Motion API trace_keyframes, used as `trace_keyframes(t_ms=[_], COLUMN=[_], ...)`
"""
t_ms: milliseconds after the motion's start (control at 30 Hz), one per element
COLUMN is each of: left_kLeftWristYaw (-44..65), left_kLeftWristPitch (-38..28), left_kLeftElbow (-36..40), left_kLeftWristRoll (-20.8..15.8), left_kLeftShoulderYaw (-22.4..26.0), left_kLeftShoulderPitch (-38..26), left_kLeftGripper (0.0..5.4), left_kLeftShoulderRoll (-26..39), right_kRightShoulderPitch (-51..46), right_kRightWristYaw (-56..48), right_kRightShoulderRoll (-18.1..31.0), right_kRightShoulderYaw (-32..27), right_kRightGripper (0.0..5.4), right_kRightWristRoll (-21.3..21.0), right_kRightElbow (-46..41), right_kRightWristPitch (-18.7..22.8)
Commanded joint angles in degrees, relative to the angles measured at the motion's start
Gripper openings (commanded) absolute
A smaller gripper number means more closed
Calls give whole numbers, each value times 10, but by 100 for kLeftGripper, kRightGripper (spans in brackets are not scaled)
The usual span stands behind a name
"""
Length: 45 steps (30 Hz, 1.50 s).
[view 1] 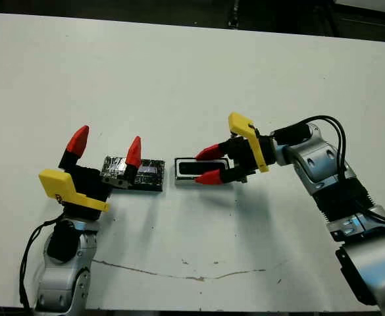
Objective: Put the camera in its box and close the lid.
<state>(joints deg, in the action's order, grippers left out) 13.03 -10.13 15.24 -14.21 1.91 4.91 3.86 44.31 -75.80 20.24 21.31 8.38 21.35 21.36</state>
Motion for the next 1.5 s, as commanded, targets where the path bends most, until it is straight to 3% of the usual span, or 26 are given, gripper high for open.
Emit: trace_keyframes(t_ms=[33,233,367,633,733,867,1200,1500], left_kLeftWristYaw=[2,2,3,2,0,6,35,172], left_kLeftWristPitch=[6,4,3,7,6,6,24,116], left_kLeftElbow=[2,1,0,3,4,1,10,8], left_kLeftWristRoll=[-1,2,-1,-1,4,5,0,-67], left_kLeftShoulderYaw=[-1,-2,-1,0,-1,2,26,70], left_kLeftShoulderPitch=[11,11,11,11,9,3,-29,-109], left_kLeftGripper=[540,540,540,540,540,540,540,540], left_kLeftShoulderRoll=[1,1,2,2,2,9,64,218], right_kRightShoulderPitch=[-16,-19,-26,-103,-167,-267,-478,-518], right_kRightWristYaw=[9,6,12,91,164,279,415,490], right_kRightShoulderRoll=[24,30,42,81,78,46,-72,-116], right_kRightShoulderYaw=[-9,-34,-80,-216,-267,-321,-346,-345], right_kRightGripper=[410,492,538,538,538,499,349,211], right_kRightWristRoll=[-10,1,35,144,157,167,148,141], right_kRightElbow=[11,3,-36,-196,-264,-347,-393,-364], right_kRightWristPitch=[-5,-39,-22,78,78,77,-114,-175])
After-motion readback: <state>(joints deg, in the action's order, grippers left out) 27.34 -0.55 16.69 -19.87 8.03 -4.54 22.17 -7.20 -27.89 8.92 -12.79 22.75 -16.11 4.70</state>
